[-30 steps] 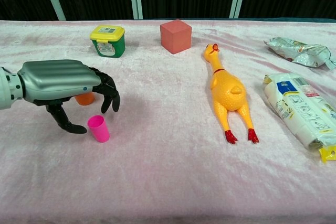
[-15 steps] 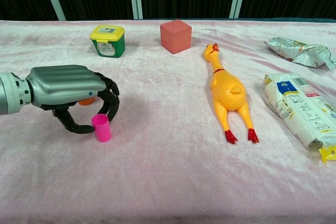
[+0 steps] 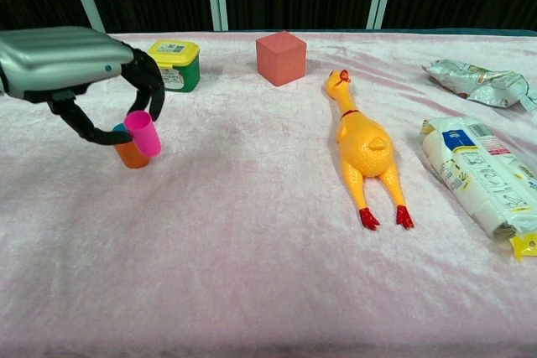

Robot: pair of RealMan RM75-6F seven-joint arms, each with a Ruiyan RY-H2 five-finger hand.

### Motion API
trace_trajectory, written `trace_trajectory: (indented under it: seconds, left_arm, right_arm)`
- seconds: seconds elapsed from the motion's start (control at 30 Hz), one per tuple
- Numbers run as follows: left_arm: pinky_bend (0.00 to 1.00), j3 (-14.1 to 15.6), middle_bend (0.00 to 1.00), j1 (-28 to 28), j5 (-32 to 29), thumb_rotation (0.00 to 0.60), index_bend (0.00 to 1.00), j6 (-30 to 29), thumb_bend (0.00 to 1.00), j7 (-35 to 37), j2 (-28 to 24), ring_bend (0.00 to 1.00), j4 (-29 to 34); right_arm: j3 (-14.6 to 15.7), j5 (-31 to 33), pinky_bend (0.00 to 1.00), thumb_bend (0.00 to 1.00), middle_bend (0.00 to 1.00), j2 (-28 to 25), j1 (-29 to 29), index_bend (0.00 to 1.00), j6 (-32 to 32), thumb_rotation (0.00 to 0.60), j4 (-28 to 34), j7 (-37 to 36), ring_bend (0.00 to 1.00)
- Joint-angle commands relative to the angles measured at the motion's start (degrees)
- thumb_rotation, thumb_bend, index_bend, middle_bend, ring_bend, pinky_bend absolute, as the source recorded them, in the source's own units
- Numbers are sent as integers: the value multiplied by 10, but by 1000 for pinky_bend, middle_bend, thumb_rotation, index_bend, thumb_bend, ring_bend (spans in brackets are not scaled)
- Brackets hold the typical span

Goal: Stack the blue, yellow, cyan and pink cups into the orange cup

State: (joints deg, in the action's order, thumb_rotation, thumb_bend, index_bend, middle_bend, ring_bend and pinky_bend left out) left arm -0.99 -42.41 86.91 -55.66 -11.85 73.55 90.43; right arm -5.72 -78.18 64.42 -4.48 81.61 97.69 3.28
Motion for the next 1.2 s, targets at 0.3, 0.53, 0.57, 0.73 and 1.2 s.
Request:
trace_trajectory:
  seconds: [0.3, 0.53, 0.57, 0.73, 1.2]
  left_arm:
    - [197, -3, 561, 18, -39, 600, 521, 9, 338, 30, -28, 184, -16]
    - [197, -13, 560, 16, -40, 600, 521, 11, 338, 80, 2, 184, -72]
    - [197, -14, 559, 15, -37, 600, 521, 10, 338, 86, 6, 183, -78]
    - [197, -13, 559, 11, -27, 600, 521, 12, 337, 101, 26, 183, -104]
    - [197, -9, 554, 9, -39, 600, 518, 33, 338, 93, 42, 183, -128]
  right_arm:
    - [0, 0, 214, 261, 55, 0, 0, 35, 1, 600, 1, -2, 160]
    - [0, 1, 214, 261, 56, 0, 1, 36, 0, 600, 2, -2, 160]
    - [0, 2, 214, 261, 55, 0, 1, 36, 0, 600, 2, -2, 160]
    - [1, 1, 214, 261, 55, -1, 0, 35, -1, 600, 1, -2, 160]
    - [1, 1, 214, 261, 55, -1, 0, 36, -2, 600, 2, -4, 160]
